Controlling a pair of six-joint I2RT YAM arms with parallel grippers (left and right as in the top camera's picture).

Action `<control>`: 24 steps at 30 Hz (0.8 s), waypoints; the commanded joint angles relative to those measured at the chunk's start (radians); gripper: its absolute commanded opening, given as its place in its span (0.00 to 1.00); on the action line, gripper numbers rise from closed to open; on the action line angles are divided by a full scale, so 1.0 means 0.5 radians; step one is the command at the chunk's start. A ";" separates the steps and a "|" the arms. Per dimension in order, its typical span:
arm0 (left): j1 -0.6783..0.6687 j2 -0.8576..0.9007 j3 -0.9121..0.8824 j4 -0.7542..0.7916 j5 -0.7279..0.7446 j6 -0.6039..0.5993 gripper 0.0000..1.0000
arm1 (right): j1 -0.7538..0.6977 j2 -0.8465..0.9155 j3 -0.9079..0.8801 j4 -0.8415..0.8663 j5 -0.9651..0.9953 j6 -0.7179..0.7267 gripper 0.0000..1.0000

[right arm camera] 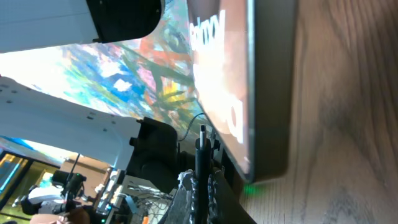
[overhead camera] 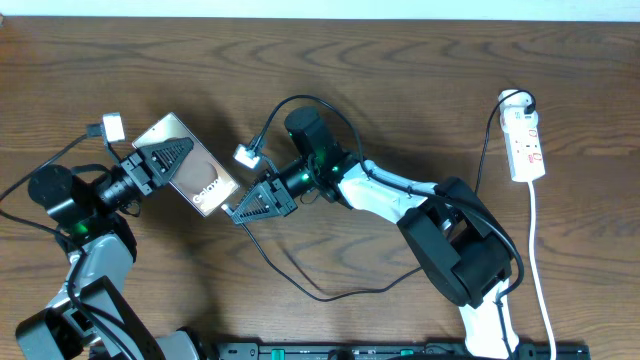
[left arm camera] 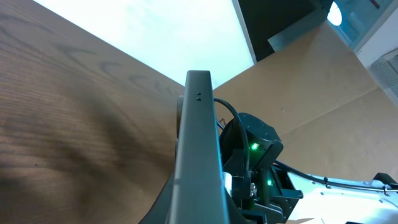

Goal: Plug charger to phone and switch on socket

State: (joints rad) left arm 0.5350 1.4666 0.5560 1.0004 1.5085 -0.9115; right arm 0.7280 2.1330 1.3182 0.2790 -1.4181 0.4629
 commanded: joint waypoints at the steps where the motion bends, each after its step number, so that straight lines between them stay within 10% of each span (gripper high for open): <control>1: 0.031 -0.001 0.075 0.025 -0.002 0.058 0.08 | -0.002 -0.002 0.019 0.003 -0.072 -0.047 0.01; 24: 0.047 -0.001 0.075 0.016 0.041 -0.139 0.07 | 0.006 -0.002 0.019 0.020 -0.042 -0.061 0.01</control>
State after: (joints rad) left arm 0.5583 1.4666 0.5560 0.9989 1.5097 -0.9688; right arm 0.7280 2.1330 1.3182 0.2855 -1.4242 0.4549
